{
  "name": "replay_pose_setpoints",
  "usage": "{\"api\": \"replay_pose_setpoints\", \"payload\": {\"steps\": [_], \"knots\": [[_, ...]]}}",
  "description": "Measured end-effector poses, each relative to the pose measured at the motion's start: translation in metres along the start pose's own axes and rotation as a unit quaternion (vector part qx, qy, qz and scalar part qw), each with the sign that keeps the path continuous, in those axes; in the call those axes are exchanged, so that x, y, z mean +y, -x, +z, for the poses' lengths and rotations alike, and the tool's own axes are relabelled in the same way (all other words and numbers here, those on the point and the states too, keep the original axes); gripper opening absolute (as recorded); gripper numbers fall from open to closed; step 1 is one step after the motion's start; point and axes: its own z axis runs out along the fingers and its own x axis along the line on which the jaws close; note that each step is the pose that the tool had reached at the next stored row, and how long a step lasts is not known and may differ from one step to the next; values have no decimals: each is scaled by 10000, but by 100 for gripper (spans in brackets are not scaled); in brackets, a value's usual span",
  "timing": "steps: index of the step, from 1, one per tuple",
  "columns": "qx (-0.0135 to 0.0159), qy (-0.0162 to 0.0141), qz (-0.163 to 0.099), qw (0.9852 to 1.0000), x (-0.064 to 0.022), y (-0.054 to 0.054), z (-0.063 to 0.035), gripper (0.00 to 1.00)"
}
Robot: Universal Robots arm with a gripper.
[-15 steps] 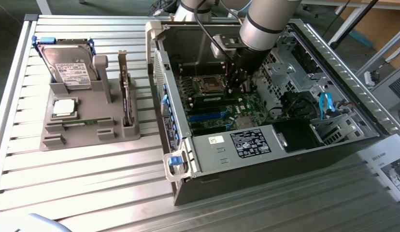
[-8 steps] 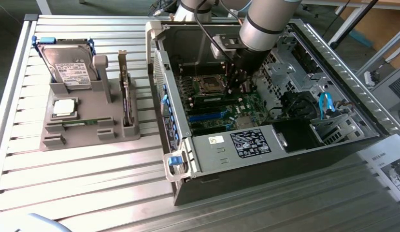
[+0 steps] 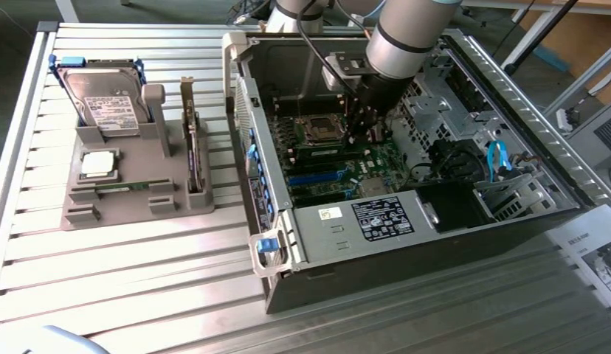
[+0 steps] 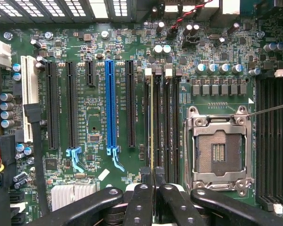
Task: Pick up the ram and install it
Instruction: 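Insert the ram into the slot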
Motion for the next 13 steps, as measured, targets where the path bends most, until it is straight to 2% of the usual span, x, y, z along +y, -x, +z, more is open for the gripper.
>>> {"api": "replay_pose_setpoints", "payload": {"steps": [13], "knots": [[1,3,-76,10000,0,0,0,12]]}}
